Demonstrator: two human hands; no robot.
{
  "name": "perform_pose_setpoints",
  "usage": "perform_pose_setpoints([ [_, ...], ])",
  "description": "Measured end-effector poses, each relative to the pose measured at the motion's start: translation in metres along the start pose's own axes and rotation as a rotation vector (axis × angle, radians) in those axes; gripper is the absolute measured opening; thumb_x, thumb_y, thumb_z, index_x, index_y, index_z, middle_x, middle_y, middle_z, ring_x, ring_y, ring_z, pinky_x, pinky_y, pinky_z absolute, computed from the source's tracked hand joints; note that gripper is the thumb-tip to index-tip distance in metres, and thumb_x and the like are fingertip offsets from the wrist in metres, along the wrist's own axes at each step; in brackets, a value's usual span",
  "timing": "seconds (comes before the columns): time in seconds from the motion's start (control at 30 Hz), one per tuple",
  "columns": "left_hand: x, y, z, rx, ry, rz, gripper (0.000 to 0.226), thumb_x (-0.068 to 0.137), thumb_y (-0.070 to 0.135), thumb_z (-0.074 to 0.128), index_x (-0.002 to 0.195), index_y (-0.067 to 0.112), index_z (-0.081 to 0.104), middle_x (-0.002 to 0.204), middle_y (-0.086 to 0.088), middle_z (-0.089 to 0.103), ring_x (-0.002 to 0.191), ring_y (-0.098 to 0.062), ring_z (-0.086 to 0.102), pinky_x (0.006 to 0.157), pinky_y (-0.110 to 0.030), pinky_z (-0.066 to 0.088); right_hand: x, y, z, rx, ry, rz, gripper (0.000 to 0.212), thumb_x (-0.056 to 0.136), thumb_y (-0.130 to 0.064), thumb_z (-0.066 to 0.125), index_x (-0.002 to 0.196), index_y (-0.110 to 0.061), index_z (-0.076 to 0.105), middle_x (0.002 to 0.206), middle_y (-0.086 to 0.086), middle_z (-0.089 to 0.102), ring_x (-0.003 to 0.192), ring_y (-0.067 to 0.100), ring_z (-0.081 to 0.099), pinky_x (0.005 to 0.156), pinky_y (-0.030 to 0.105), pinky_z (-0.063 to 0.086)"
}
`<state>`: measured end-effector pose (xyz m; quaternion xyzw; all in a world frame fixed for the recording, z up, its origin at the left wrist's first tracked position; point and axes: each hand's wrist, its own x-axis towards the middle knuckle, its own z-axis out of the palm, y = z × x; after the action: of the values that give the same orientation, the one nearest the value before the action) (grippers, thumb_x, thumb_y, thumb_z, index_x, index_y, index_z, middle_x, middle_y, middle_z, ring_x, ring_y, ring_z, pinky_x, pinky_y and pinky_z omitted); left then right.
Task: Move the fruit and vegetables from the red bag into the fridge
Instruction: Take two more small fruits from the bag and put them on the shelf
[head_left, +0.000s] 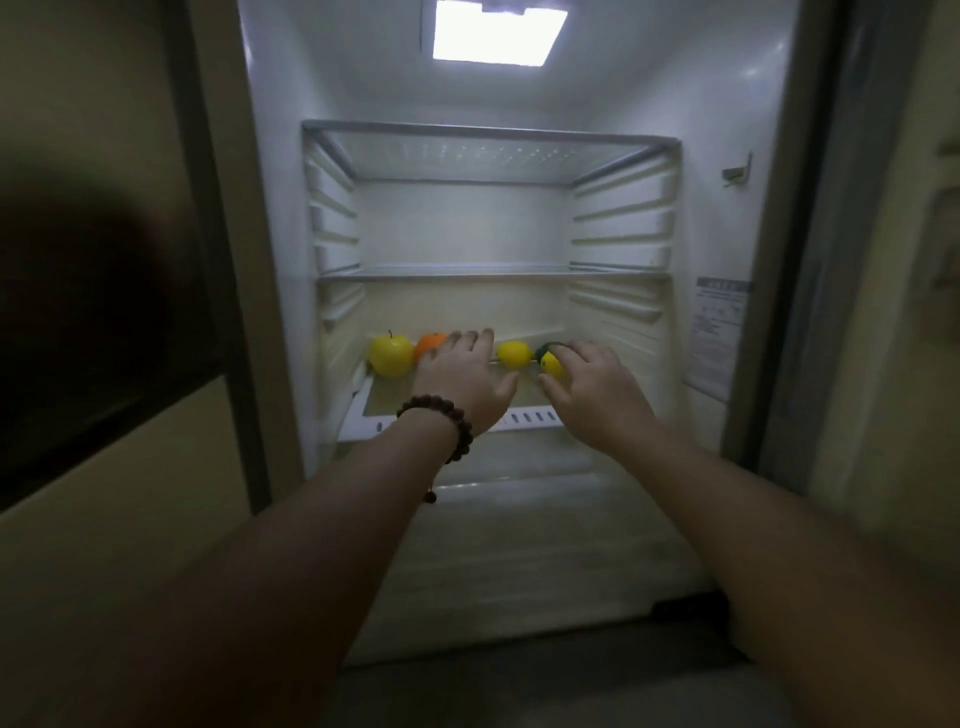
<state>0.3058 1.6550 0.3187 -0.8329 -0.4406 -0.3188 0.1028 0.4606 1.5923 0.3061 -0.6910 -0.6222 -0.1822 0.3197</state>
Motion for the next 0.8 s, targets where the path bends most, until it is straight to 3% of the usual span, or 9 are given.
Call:
perform_pose_setpoints([
  [0.2,-0.064,0.029,-0.032,-0.018,0.117,0.064,0.062,0.091,0.052,0.038,0.143,0.017,0.032,0.147,-0.002,0.039,0.138,-0.021,0.027,0.111,-0.041,0.022,-0.077,-0.023,-0.04,-0.02,-0.003,0.039,0.047,0.096,-0.037,0.041,0.137,-0.016,0.043,0.145,0.006,0.04,0.134,0.023,0.031,0.109,0.04,0.029],
  [0.5,-0.15,0.083,-0.039,-0.162,0.013,0.1,0.064,0.093,0.053,0.031,0.147,0.019,0.025,0.153,-0.001,0.028,0.142,-0.017,0.018,0.117,-0.041,0.011,-0.184,-0.015,-0.09,-0.104,-0.003,0.174,0.048,0.096,-0.038,0.04,0.137,-0.013,0.045,0.146,0.008,0.038,0.135,0.022,0.03,0.112,0.037,0.024],
  [0.8,-0.218,0.162,-0.04,-0.273,-0.082,0.214,0.065,0.094,0.055,0.027,0.148,0.02,0.02,0.154,0.001,0.024,0.143,-0.017,0.014,0.117,-0.04,0.008,-0.282,0.011,-0.144,-0.18,0.11,0.225,0.054,0.09,-0.043,0.032,0.12,-0.008,0.06,0.129,0.014,0.055,0.12,0.03,0.049,0.099,0.042,0.041],
])
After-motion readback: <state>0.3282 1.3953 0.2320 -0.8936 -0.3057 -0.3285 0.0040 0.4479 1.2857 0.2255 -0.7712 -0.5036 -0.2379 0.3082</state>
